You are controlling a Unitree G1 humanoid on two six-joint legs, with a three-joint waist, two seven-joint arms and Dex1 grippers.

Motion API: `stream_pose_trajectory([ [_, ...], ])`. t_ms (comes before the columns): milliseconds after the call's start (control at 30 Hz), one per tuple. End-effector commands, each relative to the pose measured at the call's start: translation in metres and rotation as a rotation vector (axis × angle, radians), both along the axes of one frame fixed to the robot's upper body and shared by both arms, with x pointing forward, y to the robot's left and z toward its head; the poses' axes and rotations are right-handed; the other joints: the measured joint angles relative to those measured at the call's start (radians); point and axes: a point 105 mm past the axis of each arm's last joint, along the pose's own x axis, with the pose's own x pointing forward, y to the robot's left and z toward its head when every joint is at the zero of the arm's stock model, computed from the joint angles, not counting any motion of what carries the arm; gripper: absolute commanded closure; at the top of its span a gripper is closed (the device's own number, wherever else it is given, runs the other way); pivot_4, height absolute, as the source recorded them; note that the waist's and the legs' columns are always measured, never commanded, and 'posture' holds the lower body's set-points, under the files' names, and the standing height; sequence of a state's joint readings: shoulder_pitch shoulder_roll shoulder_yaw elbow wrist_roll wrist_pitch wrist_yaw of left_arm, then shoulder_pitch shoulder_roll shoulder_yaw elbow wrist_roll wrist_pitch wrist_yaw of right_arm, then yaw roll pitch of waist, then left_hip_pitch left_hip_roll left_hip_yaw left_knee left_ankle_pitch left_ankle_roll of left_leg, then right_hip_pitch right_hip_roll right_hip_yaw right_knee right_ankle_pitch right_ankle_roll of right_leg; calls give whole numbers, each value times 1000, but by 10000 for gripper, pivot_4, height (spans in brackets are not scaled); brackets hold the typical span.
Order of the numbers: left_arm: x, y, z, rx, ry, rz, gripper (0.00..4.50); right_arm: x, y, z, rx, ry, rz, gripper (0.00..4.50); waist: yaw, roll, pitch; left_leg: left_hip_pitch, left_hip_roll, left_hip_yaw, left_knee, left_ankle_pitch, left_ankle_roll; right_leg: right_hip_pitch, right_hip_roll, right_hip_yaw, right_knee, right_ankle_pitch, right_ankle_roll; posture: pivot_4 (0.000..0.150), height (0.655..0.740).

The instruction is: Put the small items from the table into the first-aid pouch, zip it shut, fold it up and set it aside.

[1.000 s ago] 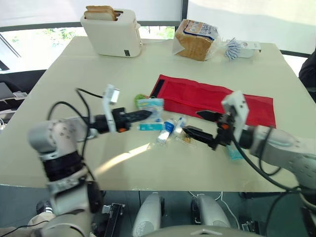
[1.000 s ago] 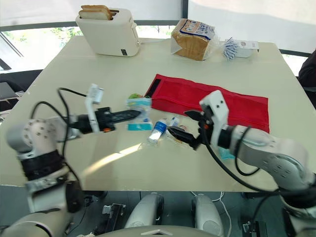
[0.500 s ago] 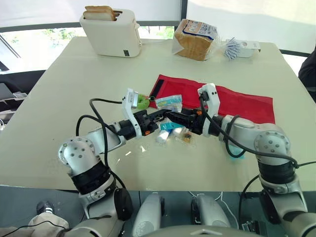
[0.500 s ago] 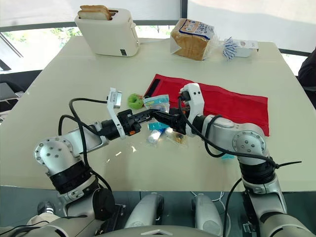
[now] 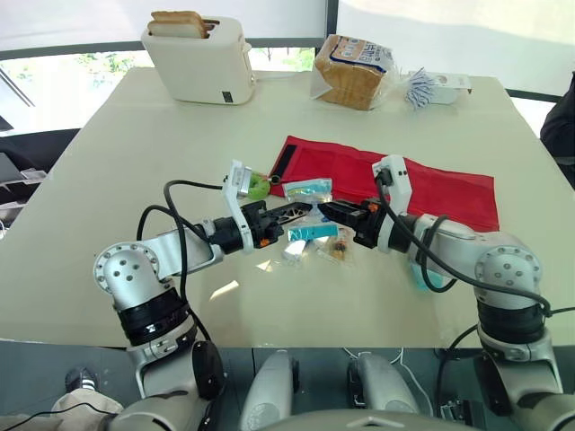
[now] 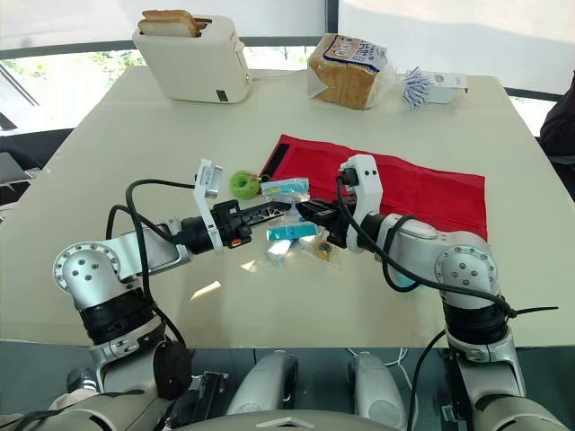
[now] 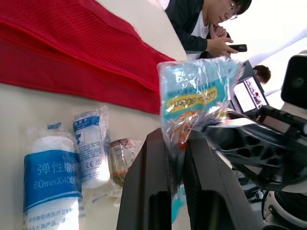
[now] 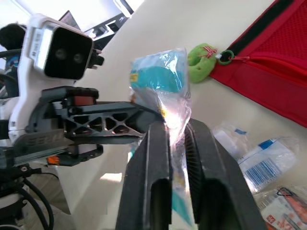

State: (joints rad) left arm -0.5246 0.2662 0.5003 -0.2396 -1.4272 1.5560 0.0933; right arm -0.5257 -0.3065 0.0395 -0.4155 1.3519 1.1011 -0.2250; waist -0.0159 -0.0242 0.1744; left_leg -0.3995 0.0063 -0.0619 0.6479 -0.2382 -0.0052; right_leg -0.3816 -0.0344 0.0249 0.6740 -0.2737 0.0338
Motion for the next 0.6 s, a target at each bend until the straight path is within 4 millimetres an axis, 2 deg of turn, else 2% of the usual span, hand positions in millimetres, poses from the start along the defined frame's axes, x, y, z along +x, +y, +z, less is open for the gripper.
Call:
stream_pose_trajectory([
  [33, -7, -6, 9, -38, -36, -50, 45000, -3, 2, 8, 25, -24, 9, 44341, 0, 0, 0, 0, 0, 0, 0, 0, 0, 0, 0, 0, 0, 0, 0, 1500, 7400],
  [100, -9, -6, 12, -38, -51, -54, 45000, -3, 0, 9, 34, -23, 6, 44341, 0, 0, 0, 0, 0, 0, 0, 0, 0, 0, 0, 0, 0, 0, 0, 1500, 7400],
  [167, -3, 3, 15, 6, -89, -7, 35568, -3, -7, 11, 30, -25, -5, 45000, 1, 0, 0, 0, 0, 0, 0, 0, 0, 0, 0, 0, 0, 0, 0, 1500, 7400],
  [200, -2, 8, 19, 27, -120, 3, 33554, -3, -11, 11, 23, -26, -14, 45000, 1, 0, 0, 0, 0, 0, 0, 0, 0, 0, 0, 0, 0, 0, 0, 1500, 7400],
  [233, -1, 11, 22, 40, -144, 5, 29058, -3, -14, 11, 18, -26, -20, 45000, 0, 0, 0, 0, 0, 0, -1, 0, 0, 0, 0, 0, 0, 0, 0, 1500, 7400],
  [367, 11, 34, 20, 249, -237, -2, 12160, -7, -36, 7, -30, -26, -49, 45000, 1, 1, 0, 0, -1, 2, -3, 0, 0, 0, 0, 0, -2, 0, 0, 1500, 7400],
  [433, 22, 45, 18, 339, -292, -36, 12160, -13, -51, 3, -67, -24, -64, 45000, 2, 1, 1, 0, -2, 5, -7, 0, 0, -2, 0, 0, -4, 0, -1, 1500, 7400],
  [600, 72, 64, 0, 634, -433, -62, 12160, -26, -80, -2, -133, -16, -119, 45000, 9, 3, 1, -1, 0, 7, -10, 0, 0, -2, 1, 1, -10, 0, -1, 1500, 7400],
])
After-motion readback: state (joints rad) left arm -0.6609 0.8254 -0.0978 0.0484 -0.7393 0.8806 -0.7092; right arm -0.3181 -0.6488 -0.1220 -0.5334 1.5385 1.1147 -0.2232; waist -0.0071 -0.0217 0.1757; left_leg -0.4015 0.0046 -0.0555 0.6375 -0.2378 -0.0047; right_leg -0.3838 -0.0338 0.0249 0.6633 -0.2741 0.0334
